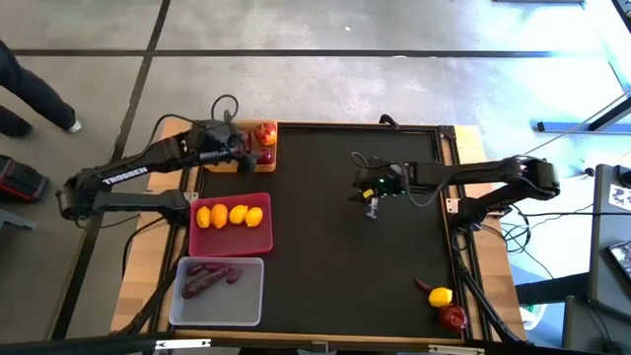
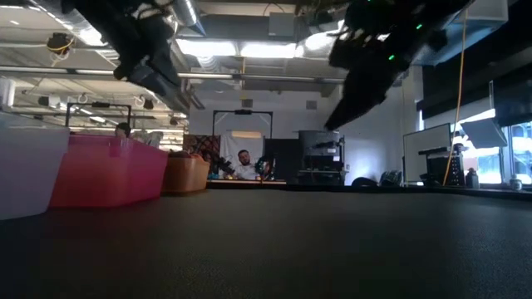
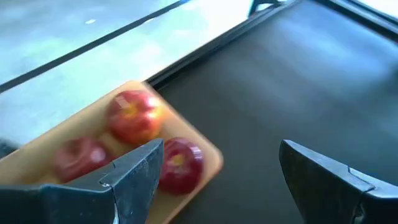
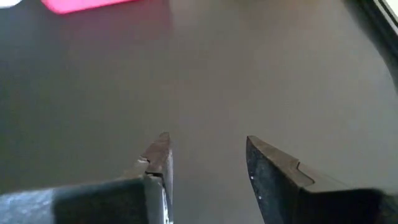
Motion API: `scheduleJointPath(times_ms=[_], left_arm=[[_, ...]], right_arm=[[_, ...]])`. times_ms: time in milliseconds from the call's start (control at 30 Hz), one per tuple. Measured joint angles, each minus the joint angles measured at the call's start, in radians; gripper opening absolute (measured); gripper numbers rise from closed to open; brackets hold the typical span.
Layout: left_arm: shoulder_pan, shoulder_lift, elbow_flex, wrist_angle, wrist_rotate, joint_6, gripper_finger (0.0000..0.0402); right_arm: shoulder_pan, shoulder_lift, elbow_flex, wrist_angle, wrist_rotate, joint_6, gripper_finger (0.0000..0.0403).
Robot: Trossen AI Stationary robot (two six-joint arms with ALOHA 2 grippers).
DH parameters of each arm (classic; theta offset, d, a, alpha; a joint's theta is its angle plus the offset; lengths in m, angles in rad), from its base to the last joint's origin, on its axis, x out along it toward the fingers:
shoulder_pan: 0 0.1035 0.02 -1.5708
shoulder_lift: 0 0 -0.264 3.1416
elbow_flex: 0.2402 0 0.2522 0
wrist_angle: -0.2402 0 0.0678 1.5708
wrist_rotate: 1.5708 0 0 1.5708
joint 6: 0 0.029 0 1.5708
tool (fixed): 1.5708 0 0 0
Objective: Sort produce into baskets
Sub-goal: Put the eggplant into the transparent bin
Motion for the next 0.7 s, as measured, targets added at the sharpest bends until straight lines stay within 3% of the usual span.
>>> scheduleJointPath(times_ms=[433, 700], left_arm=[[-0.301, -0.005, 0.0, 0.054, -0.028, -0.087, 0.0313], [-0.461, -0.005, 0.0, 0.058, -0.103, -0.137, 0.0313]], right_arm=[[0.238, -0.172, 0.0, -0.212, -0.003, 0.176, 0.0144], [0.463, -0.262, 0.0, -0.385, -0.012, 0.486, 0.0144]])
